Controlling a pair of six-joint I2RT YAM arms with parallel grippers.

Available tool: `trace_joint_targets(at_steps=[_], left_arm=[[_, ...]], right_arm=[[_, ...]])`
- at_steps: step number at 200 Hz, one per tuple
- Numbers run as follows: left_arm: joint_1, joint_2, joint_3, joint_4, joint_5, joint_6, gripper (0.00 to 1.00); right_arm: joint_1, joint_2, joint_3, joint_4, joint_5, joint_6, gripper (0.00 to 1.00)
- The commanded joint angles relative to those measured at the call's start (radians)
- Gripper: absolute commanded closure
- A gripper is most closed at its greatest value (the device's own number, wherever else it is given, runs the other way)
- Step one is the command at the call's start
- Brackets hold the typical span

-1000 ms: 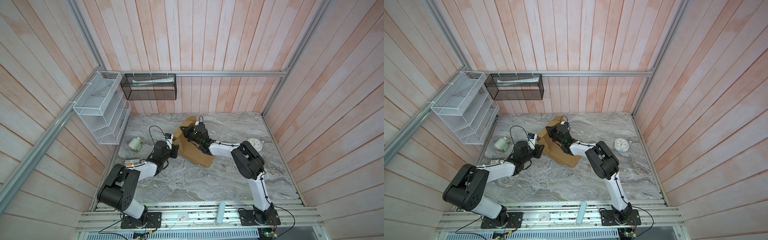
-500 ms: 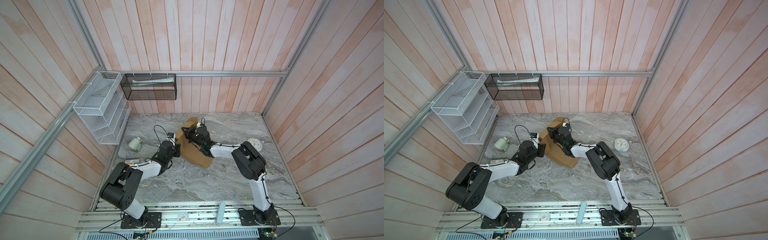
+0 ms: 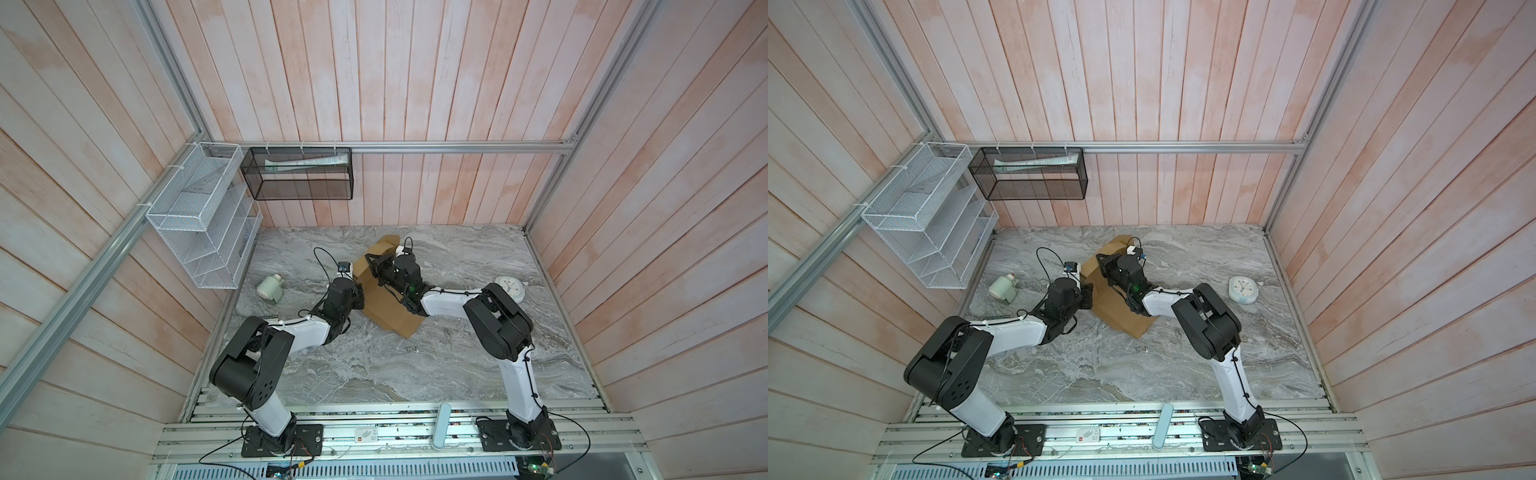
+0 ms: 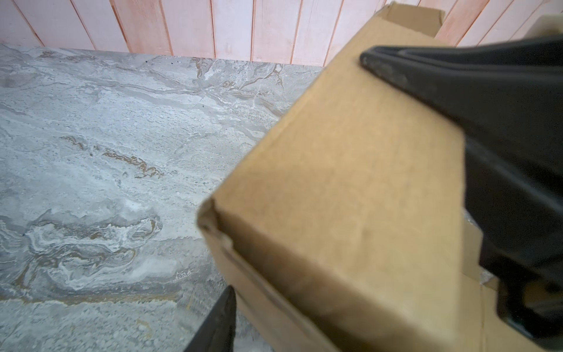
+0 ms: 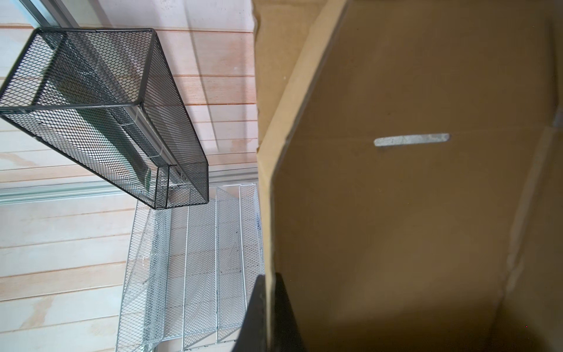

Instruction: Fold the paper box

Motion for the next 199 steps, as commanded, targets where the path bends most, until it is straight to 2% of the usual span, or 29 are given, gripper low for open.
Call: trace_joint_targets(at_steps=[1, 36, 61, 91, 122, 163, 199], left_arm=[[0.005, 0.025, 0.052, 0.010, -0.060, -0.028, 0.56], [0.002, 0.041, 0.070, -0.001, -0.091, -0.046, 0.60], [0.002, 0.046, 0.071, -0.004, -0.105, -0.058, 0.68], [0.000, 0.038, 0.064, 0.002, -0.116, -0.051, 0.71], [0.000, 0.029, 0.052, 0.001, -0.135, -0.037, 0.75], [0.000, 0.018, 0.036, 0.007, -0.131, -0.031, 0.78], [0.000, 0.003, 0.015, 0.017, -0.132, -0.013, 0.81]], right_arm=[[0.026, -0.013, -0.037, -0.082, -0.054, 0.025, 1.00], [0.026, -0.013, -0.039, -0.086, -0.058, 0.029, 1.00], [0.027, -0.011, -0.044, -0.081, -0.064, 0.034, 1.00], [0.027, -0.013, -0.051, -0.064, -0.066, 0.040, 1.00], [0.027, -0.026, -0.062, -0.061, -0.059, 0.031, 0.92], [0.024, -0.080, -0.117, -0.053, -0.031, -0.011, 0.74], [0.022, -0.118, -0.162, -0.023, -0.030, -0.040, 0.63]])
